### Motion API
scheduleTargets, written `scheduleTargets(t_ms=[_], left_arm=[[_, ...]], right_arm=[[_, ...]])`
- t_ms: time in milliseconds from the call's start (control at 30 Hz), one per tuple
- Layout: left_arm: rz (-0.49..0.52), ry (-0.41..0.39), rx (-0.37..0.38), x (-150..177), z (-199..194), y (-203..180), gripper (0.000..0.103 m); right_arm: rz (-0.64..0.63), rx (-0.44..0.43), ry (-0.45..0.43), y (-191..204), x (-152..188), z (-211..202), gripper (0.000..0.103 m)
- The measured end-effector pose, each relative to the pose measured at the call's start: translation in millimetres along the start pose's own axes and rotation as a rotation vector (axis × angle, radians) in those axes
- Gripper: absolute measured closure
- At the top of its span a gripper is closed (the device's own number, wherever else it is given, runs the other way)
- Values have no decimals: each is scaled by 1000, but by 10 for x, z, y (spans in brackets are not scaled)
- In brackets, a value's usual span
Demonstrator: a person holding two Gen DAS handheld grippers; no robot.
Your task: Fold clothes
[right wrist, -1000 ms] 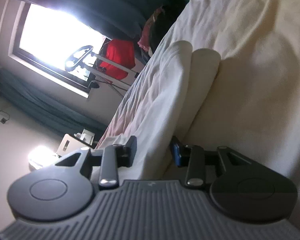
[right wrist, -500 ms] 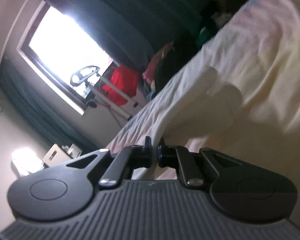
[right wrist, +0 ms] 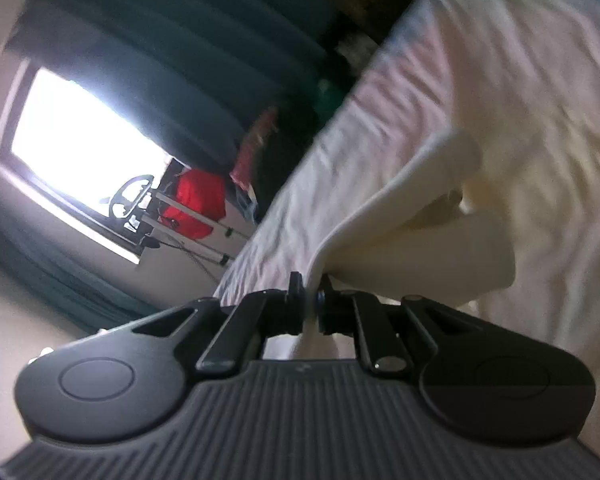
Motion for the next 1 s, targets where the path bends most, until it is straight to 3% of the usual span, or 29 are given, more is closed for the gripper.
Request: scheduleTargets(t_ms=[167,233,300,367,400,667,733,800,933,1000], left_arm=[[-2,25,-22,15,36,42,100],[1,32,-29,20,41,40,100],[3,37,-34,33,39,31,100],[-3,44,-38,44,35,27,100],[-8,46,-38,46,33,26,100],[-34,38,-14,25,36,18,100],[-31,31,-5,17,34,1,100],[-26,23,5,12,33,-23,100],[-10,2,32,-1,35,-84,100],[-8,-12,40,-12,49,-105,100]], right_arm=[[190,58,122,-541,198,42,91],[246,57,154,-628,235,120,84],[285,34,156,-634,274,189,55],[312,8,154,-639,326,229,37],[328,7,150,-665,331,239,35],[420,89,67,-935,217,375,37],[396,114,49,-944,165,431,50],[351,151,23,-924,110,471,72],[196,88,-38,-703,-70,490,82],[67,-44,-125,-420,-184,354,82]])
Point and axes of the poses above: each gripper's, at about its wrist camera, not at the fingertips, and z roughly the way its jaws point, y to its left, x to its underside, the point moved 4 cm from there along z, roughly the way its jaws point, and after that the axes turned 1 degree about -x, right-handed, at the moved point
